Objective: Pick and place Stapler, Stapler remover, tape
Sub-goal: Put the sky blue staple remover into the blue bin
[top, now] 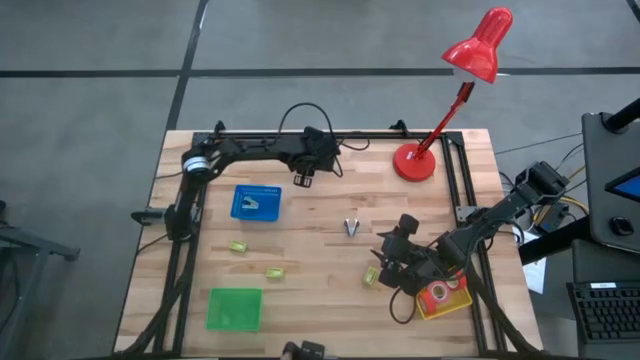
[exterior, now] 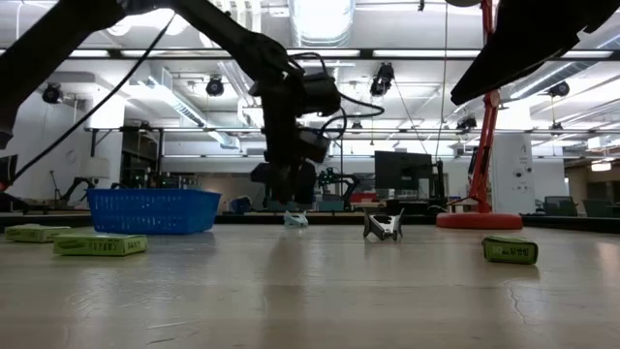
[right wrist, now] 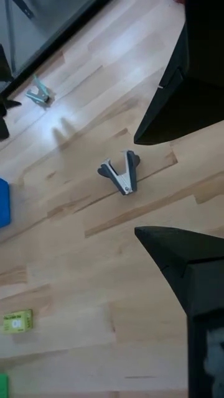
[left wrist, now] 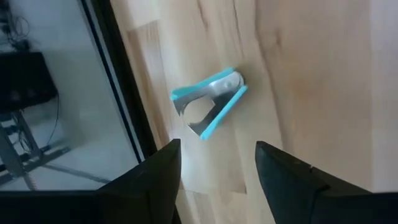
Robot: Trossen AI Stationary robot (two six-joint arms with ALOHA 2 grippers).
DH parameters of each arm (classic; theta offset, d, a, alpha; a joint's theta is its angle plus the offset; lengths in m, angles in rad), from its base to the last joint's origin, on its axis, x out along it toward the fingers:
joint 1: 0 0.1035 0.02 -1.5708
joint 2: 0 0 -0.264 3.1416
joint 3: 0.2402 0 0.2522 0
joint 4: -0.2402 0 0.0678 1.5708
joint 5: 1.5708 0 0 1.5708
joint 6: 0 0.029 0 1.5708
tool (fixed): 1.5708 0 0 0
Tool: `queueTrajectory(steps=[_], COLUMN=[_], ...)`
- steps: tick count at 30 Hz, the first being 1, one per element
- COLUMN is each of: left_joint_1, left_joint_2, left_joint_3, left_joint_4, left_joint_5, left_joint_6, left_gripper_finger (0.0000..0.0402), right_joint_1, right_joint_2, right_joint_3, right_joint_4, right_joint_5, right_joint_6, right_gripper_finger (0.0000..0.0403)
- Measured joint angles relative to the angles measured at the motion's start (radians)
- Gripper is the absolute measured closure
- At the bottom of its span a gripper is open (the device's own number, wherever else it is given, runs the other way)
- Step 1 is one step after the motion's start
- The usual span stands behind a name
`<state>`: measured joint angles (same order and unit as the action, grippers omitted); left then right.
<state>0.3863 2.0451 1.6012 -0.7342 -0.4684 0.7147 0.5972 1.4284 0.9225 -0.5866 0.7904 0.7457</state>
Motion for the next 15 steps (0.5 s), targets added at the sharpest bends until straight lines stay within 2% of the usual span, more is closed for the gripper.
queueTrajectory(steps=[8,15], left_joint_1=[0.032,0.057], left_joint_2=[0.040,0.057], left_joint_3=[0.016,0.016], left_joint_4=[0.005,0.027], left_joint_5=[-0.001,-0.001], left_joint_6=[0.078,0.081], left_gripper_finger=[0.0217,0.0225], right_joint_1=[0.000,0.000], right_joint_2=[0.000,0.000], right_joint_3=[-0.018,-0.020], right_joint_4=[0.000,0.001], right_joint_5=[-0.015,-0.015], right_joint_6=[0.010,0.010], right_gripper_finger=[0.0184,0.0184])
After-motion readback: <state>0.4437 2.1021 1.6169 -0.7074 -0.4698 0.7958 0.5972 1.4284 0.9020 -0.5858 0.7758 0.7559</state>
